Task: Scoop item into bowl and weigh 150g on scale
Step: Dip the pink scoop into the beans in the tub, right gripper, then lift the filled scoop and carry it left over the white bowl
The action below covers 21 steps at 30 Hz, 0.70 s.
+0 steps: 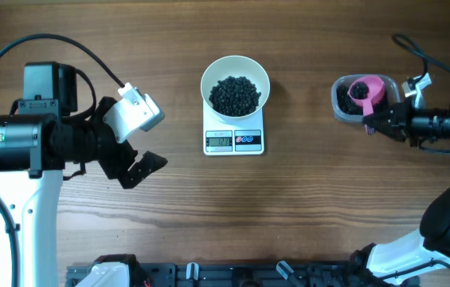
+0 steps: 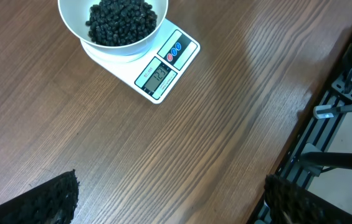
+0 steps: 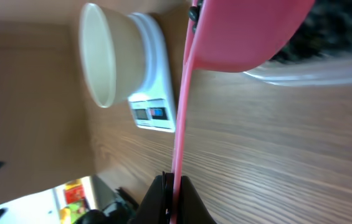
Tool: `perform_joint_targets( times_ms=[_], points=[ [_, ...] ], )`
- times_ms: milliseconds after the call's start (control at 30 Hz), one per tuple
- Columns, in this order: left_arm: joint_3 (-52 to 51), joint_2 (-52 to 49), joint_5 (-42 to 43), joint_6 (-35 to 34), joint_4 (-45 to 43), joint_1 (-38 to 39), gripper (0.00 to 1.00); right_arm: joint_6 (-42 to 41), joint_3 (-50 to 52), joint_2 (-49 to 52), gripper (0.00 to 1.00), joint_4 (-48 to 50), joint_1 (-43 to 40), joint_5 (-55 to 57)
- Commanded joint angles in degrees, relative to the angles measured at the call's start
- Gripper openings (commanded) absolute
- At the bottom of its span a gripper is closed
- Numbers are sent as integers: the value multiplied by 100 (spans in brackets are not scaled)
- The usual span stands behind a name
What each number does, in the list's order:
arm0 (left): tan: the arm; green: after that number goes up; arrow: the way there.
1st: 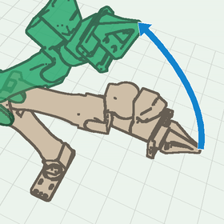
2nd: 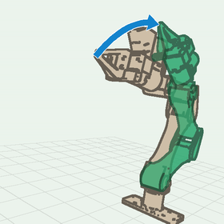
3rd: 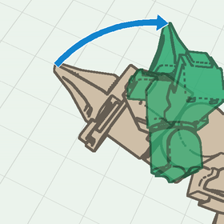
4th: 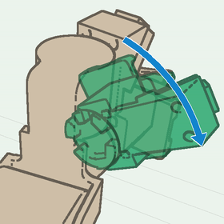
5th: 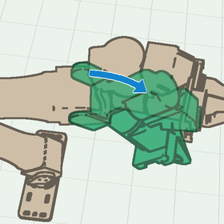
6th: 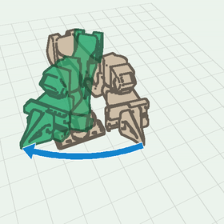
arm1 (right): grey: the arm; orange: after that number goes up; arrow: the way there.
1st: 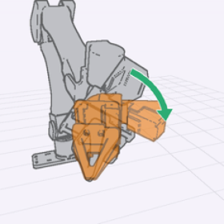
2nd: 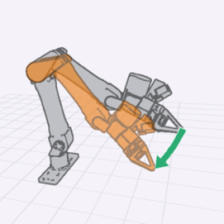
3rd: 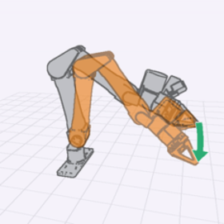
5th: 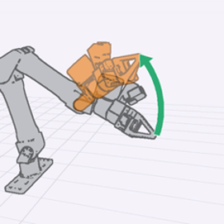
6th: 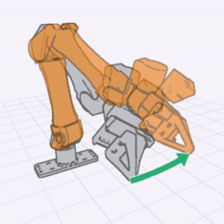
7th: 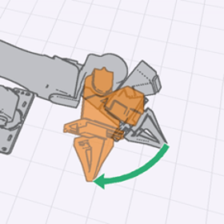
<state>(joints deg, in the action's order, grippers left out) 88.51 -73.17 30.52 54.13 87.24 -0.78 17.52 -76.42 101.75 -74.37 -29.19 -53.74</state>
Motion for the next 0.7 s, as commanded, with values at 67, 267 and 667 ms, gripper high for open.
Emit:
perform_joint_targets(
  times_ms=[67, 267, 667],
  points=[
    [81, 57, 42, 55, 7, -31, 100, 214, 31, -181, 4, -2, 223, -1091],
    [81, 57, 42, 55, 7, -31, 100, 197, 31, -203, 4, 28, 885, -1239],
    [81, 57, 42, 55, 7, -31, 100, -125, 31, -203, 4, 1274, 2568, -1425]
  ],
)
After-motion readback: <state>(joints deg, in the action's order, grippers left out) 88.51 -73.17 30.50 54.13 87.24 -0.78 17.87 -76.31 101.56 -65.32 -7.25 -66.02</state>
